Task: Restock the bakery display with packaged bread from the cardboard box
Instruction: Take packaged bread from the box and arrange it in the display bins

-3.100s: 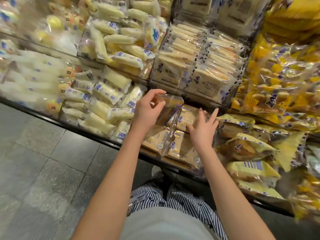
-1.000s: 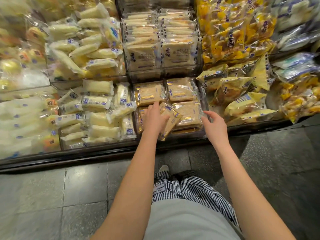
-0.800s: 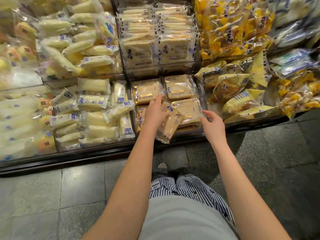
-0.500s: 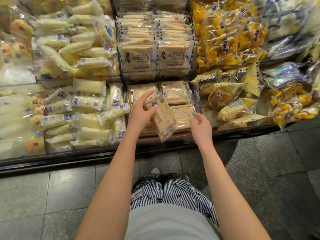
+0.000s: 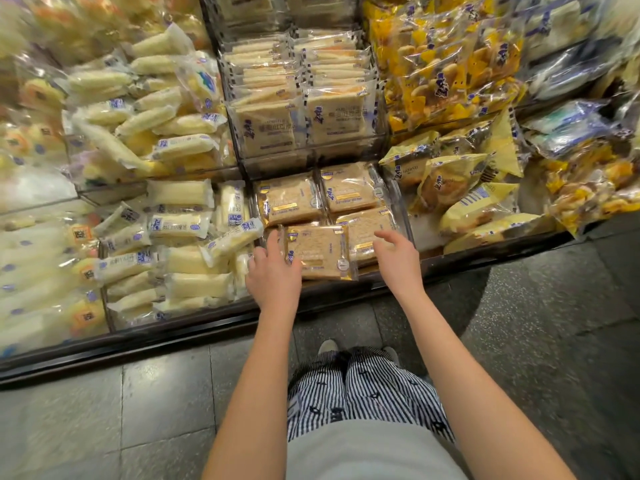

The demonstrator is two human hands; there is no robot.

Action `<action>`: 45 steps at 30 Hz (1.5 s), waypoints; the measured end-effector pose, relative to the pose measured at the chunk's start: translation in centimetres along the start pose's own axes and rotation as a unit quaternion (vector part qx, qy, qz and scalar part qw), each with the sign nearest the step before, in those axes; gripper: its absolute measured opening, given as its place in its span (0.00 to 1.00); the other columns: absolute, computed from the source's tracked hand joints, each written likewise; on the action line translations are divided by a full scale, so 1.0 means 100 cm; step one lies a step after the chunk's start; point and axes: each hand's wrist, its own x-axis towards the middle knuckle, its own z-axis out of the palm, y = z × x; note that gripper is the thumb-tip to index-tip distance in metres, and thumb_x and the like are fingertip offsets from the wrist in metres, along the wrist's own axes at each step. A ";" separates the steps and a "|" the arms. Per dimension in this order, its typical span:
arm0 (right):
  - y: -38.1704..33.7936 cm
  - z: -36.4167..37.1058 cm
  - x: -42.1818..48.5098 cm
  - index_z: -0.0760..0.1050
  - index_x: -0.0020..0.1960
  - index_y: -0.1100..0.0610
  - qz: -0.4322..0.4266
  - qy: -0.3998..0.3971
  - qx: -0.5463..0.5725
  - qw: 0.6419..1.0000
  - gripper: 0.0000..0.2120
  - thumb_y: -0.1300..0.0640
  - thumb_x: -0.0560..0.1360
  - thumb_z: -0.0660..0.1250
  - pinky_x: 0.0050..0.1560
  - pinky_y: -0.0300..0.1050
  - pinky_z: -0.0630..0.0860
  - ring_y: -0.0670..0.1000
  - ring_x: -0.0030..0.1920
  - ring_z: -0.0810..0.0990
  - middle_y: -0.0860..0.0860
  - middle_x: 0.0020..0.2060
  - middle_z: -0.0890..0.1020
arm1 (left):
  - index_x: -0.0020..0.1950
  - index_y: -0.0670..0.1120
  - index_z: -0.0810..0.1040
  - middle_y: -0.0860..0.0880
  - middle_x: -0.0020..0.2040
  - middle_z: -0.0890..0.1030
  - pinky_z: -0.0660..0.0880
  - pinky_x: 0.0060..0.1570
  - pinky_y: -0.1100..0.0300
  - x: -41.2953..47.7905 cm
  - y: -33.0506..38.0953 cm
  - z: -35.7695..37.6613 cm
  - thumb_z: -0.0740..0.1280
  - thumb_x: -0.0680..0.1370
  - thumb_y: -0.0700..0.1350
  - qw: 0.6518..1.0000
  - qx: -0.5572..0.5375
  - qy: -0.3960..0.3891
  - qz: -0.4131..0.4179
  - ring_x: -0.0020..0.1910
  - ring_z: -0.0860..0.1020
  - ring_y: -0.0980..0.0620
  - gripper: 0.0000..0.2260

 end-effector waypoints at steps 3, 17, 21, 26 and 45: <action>0.002 0.004 -0.002 0.75 0.66 0.54 -0.001 -0.007 -0.005 1.000 0.15 0.56 0.81 0.60 0.66 0.45 0.66 0.51 0.70 0.69 0.53 0.68 0.74 | 0.74 0.50 0.68 0.45 0.71 0.67 0.69 0.68 0.46 -0.002 0.002 0.011 0.66 0.79 0.47 0.994 -0.036 0.008 0.101 0.72 0.63 0.46 0.23; 0.005 0.009 -0.012 0.67 0.74 0.54 -0.029 0.019 -0.008 0.999 0.21 0.57 0.81 0.60 0.73 0.52 0.64 0.52 0.72 0.66 0.52 0.71 0.71 | 0.79 0.57 0.57 0.51 0.81 0.49 0.34 0.74 0.41 0.010 0.001 0.027 0.59 0.81 0.60 0.983 0.015 -0.083 0.164 0.80 0.44 0.49 0.27; 0.004 0.008 -0.012 0.66 0.75 0.54 -0.023 0.018 -0.002 1.000 0.22 0.57 0.81 0.60 0.72 0.53 0.66 0.51 0.71 0.67 0.53 0.71 0.71 | 0.78 0.55 0.61 0.51 0.81 0.52 0.36 0.74 0.44 0.014 0.001 0.022 0.62 0.80 0.59 0.988 0.012 -0.066 0.142 0.80 0.47 0.48 0.28; 0.000 0.007 -0.012 0.67 0.74 0.54 -0.030 0.023 -0.007 0.999 0.21 0.56 0.81 0.60 0.72 0.53 0.66 0.51 0.71 0.68 0.53 0.70 0.71 | 0.79 0.53 0.59 0.49 0.81 0.50 0.38 0.75 0.45 0.013 0.001 0.017 0.62 0.80 0.58 0.988 0.017 -0.081 0.131 0.80 0.45 0.45 0.29; 0.078 -0.116 0.001 0.65 0.75 0.56 0.036 0.161 0.019 0.986 0.22 0.52 0.83 0.59 0.73 0.54 0.62 0.54 0.73 0.64 0.55 0.71 0.70 | 0.71 0.46 0.73 0.48 0.69 0.75 0.66 0.71 0.51 -0.019 0.187 0.044 0.64 0.81 0.44 0.919 -0.104 -0.100 0.367 0.73 0.68 0.49 0.17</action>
